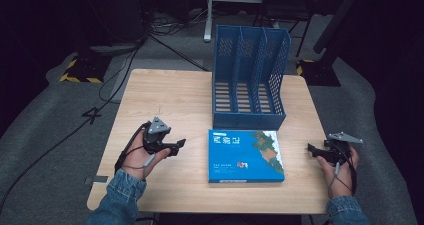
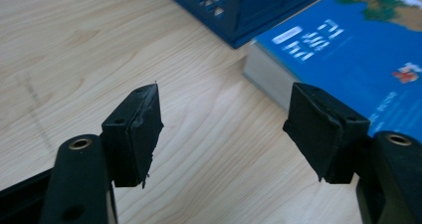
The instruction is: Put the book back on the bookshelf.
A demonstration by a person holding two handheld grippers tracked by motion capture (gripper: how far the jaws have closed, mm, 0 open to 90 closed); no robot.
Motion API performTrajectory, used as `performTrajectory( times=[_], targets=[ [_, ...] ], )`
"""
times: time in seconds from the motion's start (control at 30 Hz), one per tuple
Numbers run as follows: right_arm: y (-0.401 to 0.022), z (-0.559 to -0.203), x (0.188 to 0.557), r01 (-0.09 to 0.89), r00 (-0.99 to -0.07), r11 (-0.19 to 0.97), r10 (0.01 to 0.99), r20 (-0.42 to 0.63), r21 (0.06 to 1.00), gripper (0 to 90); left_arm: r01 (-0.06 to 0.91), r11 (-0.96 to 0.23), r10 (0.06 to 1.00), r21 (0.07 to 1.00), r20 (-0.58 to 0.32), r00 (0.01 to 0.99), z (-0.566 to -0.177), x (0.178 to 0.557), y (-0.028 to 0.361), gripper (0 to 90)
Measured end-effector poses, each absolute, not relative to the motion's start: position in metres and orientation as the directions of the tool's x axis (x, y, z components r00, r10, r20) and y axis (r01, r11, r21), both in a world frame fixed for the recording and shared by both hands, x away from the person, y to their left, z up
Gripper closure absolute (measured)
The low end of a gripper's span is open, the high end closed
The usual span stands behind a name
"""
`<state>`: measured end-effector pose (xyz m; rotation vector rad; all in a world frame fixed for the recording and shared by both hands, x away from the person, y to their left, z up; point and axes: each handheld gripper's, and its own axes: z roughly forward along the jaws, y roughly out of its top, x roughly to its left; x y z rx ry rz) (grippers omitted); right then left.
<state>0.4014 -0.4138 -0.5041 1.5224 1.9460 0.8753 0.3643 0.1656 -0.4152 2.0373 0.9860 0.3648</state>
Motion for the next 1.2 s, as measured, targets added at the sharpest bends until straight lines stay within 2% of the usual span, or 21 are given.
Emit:
performTrajectory(
  times=[0.2, 0.37, 0.53, 0.77, 1.0, 1.2],
  targets=[
    [-0.413, -0.504, 0.401, 0.638, -0.242, 0.166, 0.970, -0.009, 0.752, 24.9, 0.510, -0.340, 0.714, 0.790, -0.136, 0.687, -0.409, 0.360, 0.142, 32.6],
    [-0.413, -0.504, 0.401, 0.636, -0.244, 0.168, 0.970, -0.010, 0.753, 24.8, 0.493, -0.336, 0.698, 0.803, -0.139, 0.703, -0.413, 0.363, 0.126, 32.9],
    [-0.413, -0.504, 0.401, 0.637, -0.241, 0.166, 0.970, -0.010, 0.753, 24.9, 0.541, -0.326, 0.709, 0.775, -0.178, 0.682, -0.428, 0.372, 0.115, 36.9],
    [-0.413, -0.504, 0.401, 0.637, -0.245, 0.165, 0.970, -0.006, 0.753, 26.0, 0.562, -0.327, 0.677, 0.760, -0.227, 0.700, -0.441, 0.375, 0.092, 34.3],
    [-0.412, -0.504, 0.401, 0.636, -0.262, 0.175, 0.965, -0.003, 0.752, 25.8, 0.634, -0.321, 0.688, 0.704, -0.287, 0.666, -0.461, 0.383, 0.082, 32.8],
    [-0.412, -0.504, 0.401, 0.634, -0.268, 0.184, 0.963, -0.009, 0.751, 24.2, 0.651, -0.367, 0.700, 0.665, -0.263, 0.664, -0.476, 0.386, 0.080, 30.7]
  ],
)
